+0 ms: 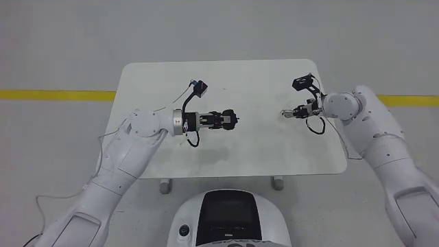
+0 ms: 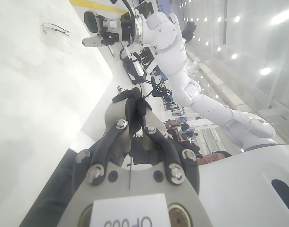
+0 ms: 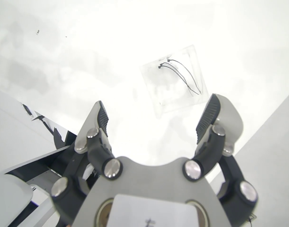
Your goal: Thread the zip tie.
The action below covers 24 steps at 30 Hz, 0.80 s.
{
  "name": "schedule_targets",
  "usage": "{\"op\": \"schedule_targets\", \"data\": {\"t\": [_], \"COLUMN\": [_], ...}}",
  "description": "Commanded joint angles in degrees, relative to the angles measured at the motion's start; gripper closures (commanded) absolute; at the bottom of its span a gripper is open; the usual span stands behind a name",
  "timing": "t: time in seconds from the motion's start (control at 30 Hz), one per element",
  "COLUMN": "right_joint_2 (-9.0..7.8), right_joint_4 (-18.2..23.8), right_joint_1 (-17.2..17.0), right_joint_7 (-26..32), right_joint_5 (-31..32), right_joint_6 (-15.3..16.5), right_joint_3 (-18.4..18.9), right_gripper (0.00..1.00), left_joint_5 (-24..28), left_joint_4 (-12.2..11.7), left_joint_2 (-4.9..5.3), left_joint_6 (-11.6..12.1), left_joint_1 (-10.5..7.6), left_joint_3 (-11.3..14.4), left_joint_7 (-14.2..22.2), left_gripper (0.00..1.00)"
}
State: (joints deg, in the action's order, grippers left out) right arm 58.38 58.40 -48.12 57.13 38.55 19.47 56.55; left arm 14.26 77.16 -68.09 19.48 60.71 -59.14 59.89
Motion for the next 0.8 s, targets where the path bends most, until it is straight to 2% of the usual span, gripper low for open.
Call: {"op": "schedule_targets", "data": {"t": [0.0,0.13,0.17,0.2,0.27,0.3,0.33,0.4,0.77], "right_joint_2": [0.08,0.3,0.35,0.39,0.52,0.58,0.67,0.81,2.59], "right_joint_4": [-0.7,-1.9,-2.15,-2.48,-3.36,-3.74,-4.23,-4.95,-9.23], "right_joint_1": [0.35,1.0,1.11,1.24,1.61,1.77,2.02,2.4,5.09], "right_joint_7": [-0.01,-1.06,-1.33,-1.63,-2.32,-2.61,-3.01,-3.73,-6.46], "right_joint_5": [0.03,-0.12,-0.2,-0.27,-0.44,-0.52,-0.43,-0.14,0.13], "right_joint_6": [0.01,0.01,0.01,0.01,0.01,0.01,0.01,0.01,0.01], "right_joint_3": [-0.47,-1.6,-1.9,-2.2,-2.95,-3.28,-3.76,-4.52,-10.29], "right_gripper": [0.0,0.0,0.1,0.45,0.58,0.68,0.85,1.0,1.0], "left_joint_5": [0.0,0.0,0.0,0.0,0.0,0.0,0.0,0.0,0.0], "left_joint_4": [0.0,0.0,0.0,0.0,0.0,0.0,0.0,0.0,0.0], "left_joint_2": [0.0,0.0,0.0,0.0,0.0,0.0,0.0,0.0,0.0], "left_joint_6": [0.0,0.0,0.0,0.0,0.0,0.0,0.0,0.0,0.0], "left_joint_1": [0.0,0.0,0.0,0.0,0.0,0.0,0.0,0.0,0.0], "left_joint_3": [0.0,0.0,0.0,0.0,0.0,0.0,0.0,0.0,0.0], "left_joint_7": [0.0,0.0,0.0,0.0,0.0,0.0,0.0,0.0,0.0], "left_gripper": [1.0,1.0,1.0,1.0,1.0,1.0,1.0,1.0,1.0]}}
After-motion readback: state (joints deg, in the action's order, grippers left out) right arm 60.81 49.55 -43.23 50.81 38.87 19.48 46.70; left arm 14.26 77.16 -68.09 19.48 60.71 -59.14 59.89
